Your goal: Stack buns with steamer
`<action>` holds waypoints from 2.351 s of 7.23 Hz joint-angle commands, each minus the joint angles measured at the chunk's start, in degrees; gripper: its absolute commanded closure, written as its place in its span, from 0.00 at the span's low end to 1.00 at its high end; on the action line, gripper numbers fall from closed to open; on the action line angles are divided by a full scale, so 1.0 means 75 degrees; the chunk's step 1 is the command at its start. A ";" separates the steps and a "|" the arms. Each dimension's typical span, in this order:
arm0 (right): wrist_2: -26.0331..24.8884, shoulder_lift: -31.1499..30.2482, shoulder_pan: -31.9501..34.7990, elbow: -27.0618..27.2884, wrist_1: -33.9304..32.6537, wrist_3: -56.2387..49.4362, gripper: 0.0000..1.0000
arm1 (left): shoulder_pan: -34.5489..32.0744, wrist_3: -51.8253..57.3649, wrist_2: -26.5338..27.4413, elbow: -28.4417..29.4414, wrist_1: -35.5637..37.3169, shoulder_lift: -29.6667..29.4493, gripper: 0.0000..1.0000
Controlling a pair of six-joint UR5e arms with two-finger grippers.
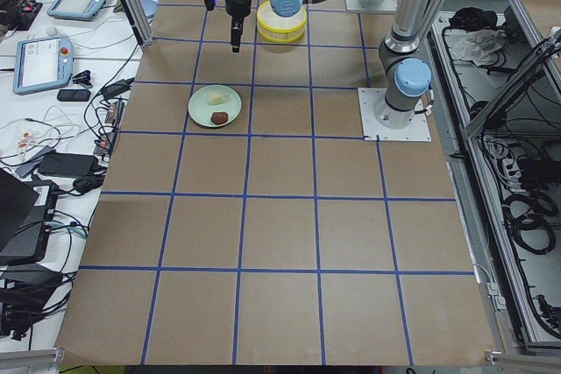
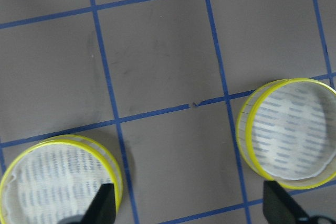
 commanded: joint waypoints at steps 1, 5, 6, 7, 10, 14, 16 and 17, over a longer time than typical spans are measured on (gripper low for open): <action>-0.0013 0.0359 -0.2004 0.0230 0.0167 -0.2770 0.00 | 0.0023 0.0019 -0.0441 -0.0008 0.1728 -0.1319 0.06; 0.0034 0.2279 -0.4049 0.1296 -0.2311 -0.6260 0.00 | 0.0268 0.0089 -0.0479 -0.0008 0.2475 -0.2812 0.18; -0.0012 0.2899 -0.4110 0.1659 -0.3349 -0.6647 0.02 | 0.0292 0.0066 -0.0502 -0.0008 0.2463 -0.2965 0.26; -0.0013 0.3195 -0.4111 0.1883 -0.3893 -0.6674 0.04 | 0.0293 0.0077 -0.0491 -0.0008 0.2428 -0.3071 0.43; -0.0443 0.3619 -0.4111 0.1920 -0.4365 -0.6906 0.56 | 0.0293 0.0089 -0.0479 0.0050 0.2416 -0.3037 1.00; -0.0516 0.3364 -0.4111 0.1908 -0.4263 -0.6862 1.00 | -0.0476 -0.1591 -0.1165 0.0156 0.1271 -0.1763 1.00; -0.0669 0.2290 -0.4099 0.1769 -0.3402 -0.6885 1.00 | -0.1845 -0.3370 -0.1415 0.0144 0.1163 -0.1363 1.00; -0.0669 0.1727 -0.4099 0.1617 -0.2734 -0.6873 1.00 | -0.2467 -0.4076 -0.2008 0.0132 0.1035 -0.1256 1.00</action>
